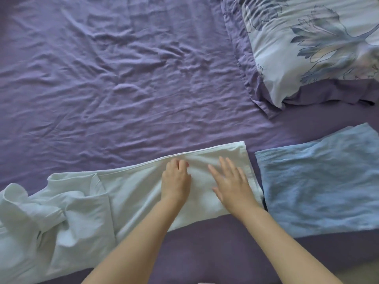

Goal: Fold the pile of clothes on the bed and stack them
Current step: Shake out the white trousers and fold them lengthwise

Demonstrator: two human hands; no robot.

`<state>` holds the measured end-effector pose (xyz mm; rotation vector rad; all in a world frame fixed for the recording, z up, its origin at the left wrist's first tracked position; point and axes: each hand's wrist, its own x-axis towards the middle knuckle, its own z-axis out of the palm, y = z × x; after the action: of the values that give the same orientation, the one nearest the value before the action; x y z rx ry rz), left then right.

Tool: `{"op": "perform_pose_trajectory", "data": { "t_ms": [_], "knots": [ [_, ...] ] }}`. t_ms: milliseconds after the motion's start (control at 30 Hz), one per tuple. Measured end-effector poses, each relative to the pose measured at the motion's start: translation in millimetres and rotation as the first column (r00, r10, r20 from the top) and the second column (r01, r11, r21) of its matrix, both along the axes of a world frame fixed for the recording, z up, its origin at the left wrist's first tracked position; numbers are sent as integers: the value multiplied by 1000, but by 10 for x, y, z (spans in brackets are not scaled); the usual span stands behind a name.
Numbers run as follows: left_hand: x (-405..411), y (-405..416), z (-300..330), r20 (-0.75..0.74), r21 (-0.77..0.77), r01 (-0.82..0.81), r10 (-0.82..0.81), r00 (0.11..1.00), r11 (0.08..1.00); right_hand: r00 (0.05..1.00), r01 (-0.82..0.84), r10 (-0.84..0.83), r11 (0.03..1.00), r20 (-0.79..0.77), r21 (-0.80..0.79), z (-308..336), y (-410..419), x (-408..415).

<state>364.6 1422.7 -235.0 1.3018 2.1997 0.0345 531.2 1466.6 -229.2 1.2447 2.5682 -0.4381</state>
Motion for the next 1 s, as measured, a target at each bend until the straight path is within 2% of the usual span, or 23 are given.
{"op": "perform_pose_trajectory", "data": {
  "t_ms": [67, 100, 167, 233, 300, 500, 567, 600, 667, 700, 767, 867, 967, 1000],
  "knots": [
    [96, -298, -51, -71, -39, 137, -140, 988, 990, 983, -41, 84, 968, 166, -247, -154, 59, -9],
    [74, -453, -96, -109, -126, 166, -180, 978, 978, 971, -21, 84, 962, 222, -273, -208, 139, 2],
    [-64, -731, -179, -176, -295, 75, -131, 976, 953, 963, 29, 37, 971, 267, -239, -255, 266, -6],
    [-201, -919, -211, -189, -364, -60, -11, 982, 930, 961, 117, -52, 967, 273, -226, -250, 253, -116],
    [-270, -984, -198, -156, -404, -111, 52, 986, 908, 949, 217, -138, 938, 283, -270, -227, 75, -287],
    [-274, -834, -95, -57, -470, -84, 65, 996, 879, 937, 128, -42, 965, 348, -227, -262, -371, -23],
    [-314, -876, -18, -23, -423, -63, 59, 998, 904, 940, 130, -51, 967, 337, -218, -226, -351, 59],
    [-320, -916, 33, -20, -343, -18, 12, 1000, 939, 947, 135, -62, 967, 316, -215, -194, -361, 53],
    [-254, -1022, 114, -52, -41, 188, -190, 980, 981, 971, 107, -53, 968, 235, -225, -124, -442, 28],
    [-186, -1084, 120, -75, 67, 290, -285, 956, 955, 980, 56, -7, 969, 200, -241, -104, -509, 41],
    [-32, -1133, 137, -86, 38, 409, -405, 910, 912, 975, -67, 119, 962, 187, -264, -76, -615, 90],
    [65, -1089, 148, -85, -60, 411, -415, 906, 910, 967, -164, 199, 964, 158, -210, 33, -600, 91],
    [16, -1049, 128, -85, 1, 412, -411, 908, 911, 981, -188, 186, 981, -48, -40, 88, -428, 97],
    [-7, -1050, 133, -25, 32, 401, -401, 916, 915, 982, -175, 169, 982, -86, -68, 114, -381, 97]
  ]
}}
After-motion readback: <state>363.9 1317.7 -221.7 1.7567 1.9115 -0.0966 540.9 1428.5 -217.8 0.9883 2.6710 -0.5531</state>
